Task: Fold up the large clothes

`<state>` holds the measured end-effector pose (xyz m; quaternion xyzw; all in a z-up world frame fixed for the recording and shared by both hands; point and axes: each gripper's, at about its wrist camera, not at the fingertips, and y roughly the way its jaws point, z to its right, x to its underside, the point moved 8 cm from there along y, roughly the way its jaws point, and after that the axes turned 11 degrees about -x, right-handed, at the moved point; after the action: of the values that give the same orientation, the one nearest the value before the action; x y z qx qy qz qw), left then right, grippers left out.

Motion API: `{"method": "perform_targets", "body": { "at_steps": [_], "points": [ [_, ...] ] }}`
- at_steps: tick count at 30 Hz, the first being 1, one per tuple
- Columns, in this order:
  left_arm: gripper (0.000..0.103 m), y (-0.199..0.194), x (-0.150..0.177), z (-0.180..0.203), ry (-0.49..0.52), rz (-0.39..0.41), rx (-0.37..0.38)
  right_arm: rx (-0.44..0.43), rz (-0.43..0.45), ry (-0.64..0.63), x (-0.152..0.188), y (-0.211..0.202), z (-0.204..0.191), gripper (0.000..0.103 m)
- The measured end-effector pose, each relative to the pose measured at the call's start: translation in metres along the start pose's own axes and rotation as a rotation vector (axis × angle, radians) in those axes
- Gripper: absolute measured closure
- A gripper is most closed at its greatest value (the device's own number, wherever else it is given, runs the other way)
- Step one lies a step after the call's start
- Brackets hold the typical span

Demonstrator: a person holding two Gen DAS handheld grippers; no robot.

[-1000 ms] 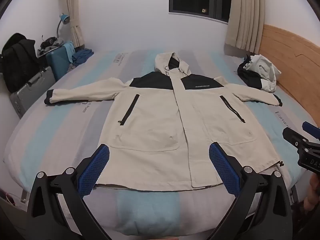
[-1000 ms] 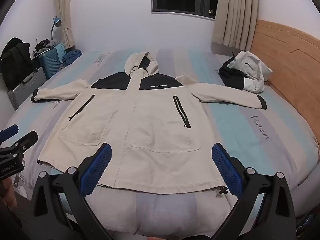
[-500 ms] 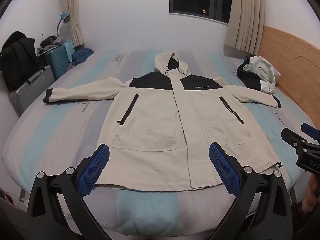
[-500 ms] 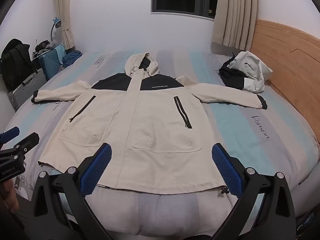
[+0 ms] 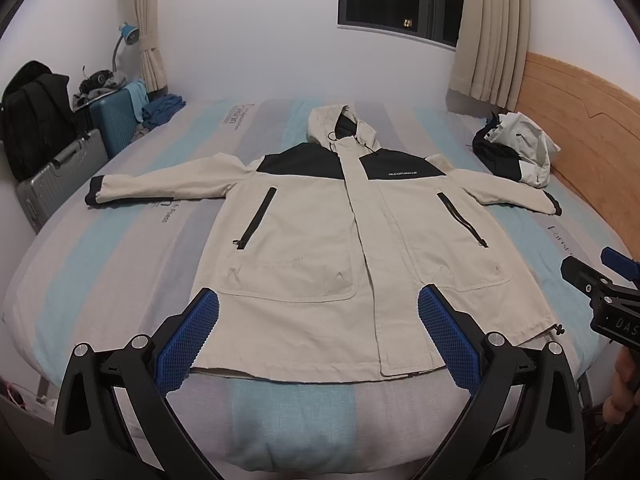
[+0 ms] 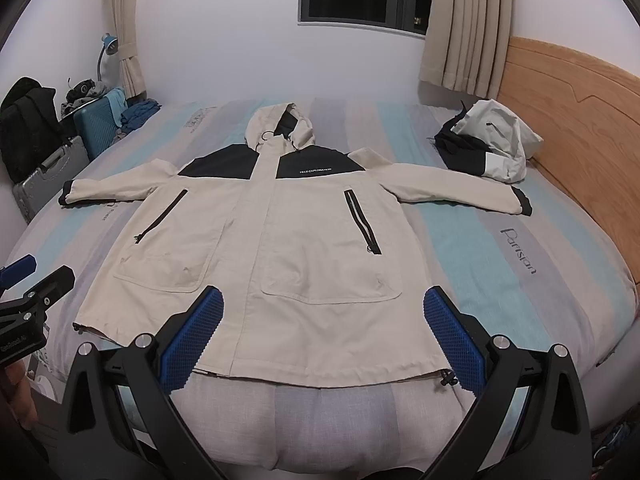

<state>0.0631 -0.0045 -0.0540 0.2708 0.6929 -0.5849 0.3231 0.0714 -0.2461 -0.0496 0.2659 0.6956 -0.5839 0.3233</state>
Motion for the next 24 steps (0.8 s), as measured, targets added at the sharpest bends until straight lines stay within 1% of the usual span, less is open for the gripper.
{"method": "perform_targets", "body": {
  "at_steps": [4, 13, 24],
  "points": [
    [0.006, 0.0008, -0.0003, 0.0038, 0.004, 0.0, 0.003, -0.001, 0.002, -0.001, 0.0003, 0.0, 0.0007, 0.007],
    [0.006, 0.0018, 0.0024, -0.001, -0.005, -0.003, 0.01, 0.002, -0.003, -0.008, 0.0012, 0.0031, 0.0001, 0.007],
    [0.006, 0.0041, 0.0049, -0.0022, 0.003, -0.018, -0.015, 0.006, -0.015, -0.023, 0.0047, 0.0045, -0.0076, 0.007]
  ]
}}
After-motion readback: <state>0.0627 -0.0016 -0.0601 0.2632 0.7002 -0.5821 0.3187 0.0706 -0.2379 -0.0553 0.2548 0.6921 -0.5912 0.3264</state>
